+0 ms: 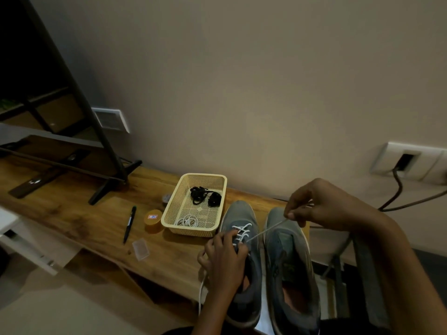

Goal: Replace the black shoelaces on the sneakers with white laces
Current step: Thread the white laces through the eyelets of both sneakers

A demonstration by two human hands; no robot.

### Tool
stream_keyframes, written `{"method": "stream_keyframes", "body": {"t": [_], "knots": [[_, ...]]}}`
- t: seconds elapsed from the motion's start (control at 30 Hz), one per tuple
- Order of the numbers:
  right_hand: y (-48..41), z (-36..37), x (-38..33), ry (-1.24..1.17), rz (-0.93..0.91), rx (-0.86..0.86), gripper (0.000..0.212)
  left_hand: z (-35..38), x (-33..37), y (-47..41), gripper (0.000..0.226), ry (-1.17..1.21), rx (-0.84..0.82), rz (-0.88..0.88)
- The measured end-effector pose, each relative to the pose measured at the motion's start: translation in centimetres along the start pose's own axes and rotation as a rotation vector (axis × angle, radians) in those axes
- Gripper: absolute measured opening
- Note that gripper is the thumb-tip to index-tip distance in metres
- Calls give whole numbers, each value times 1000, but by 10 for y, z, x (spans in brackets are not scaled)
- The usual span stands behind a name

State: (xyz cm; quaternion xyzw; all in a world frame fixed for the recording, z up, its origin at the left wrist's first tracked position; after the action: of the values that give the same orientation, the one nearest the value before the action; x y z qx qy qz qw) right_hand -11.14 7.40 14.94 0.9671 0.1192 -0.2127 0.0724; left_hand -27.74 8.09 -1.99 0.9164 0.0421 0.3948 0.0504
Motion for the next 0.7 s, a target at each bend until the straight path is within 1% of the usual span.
{"method": "stream_keyframes", "body": {"t": [0.03, 0.1, 0.13, 0.2, 0.23, 0.3, 0.37, 0.4, 0.47, 0.53, 0.6, 0.63, 0.7], "knots": [[3, -5, -5, -12, -21, 16, 20, 0, 1, 1, 54, 2, 0, -5], [10, -17, -16, -99, -83, 78, 15, -1, 1, 1, 58, 12, 2, -6], [13, -23, -21, -179, -120, 121, 11, -1, 0, 1, 54, 33, -6, -6], [17, -30, -27, -403, -180, 194, 3, -4, 0, 1, 38, 117, -7, 10], [16, -29, -27, -527, -202, 215, 5, -8, -1, 1, 31, 175, 10, 14], [8, -16, -21, -802, -221, 221, 20, -19, -4, 2, 27, 304, 79, -10], [-2, 5, -21, -1192, -266, 137, 33, -31, -9, 3, 23, 434, 160, -40], [-7, 14, -23, -1361, -290, 97, 37, -36, -11, 3, 21, 497, 182, -36], [-12, 26, -27, -1558, -302, 72, 40, -42, -13, 4, 19, 583, 167, -1], [-16, 33, -28, -1621, -235, 105, 34, -40, -12, 6, 17, 570, 100, 14], [-22, 42, -24, -1591, -85, 165, 17, -34, -12, 7, 15, 442, 47, 28], [-24, 47, -22, -1533, -11, 181, 14, -31, -11, 8, 16, 366, 29, 40], [-27, 59, -20, -1300, 80, 175, 14, -29, -7, 11, 17, 240, 34, 75]]}}
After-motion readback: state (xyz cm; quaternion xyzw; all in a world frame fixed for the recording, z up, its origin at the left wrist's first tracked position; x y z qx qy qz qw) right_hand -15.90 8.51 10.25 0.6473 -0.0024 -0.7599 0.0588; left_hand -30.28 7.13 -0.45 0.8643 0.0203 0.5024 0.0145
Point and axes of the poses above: each hand's wrist, its own y-axis away from the middle knuckle, its own z-axis out of the palm, x = y × z, the point moved 7 cm from there along -y, towards the middle knuckle, and after that the axes turned 13 degrees about y, right-handed, at the moved point
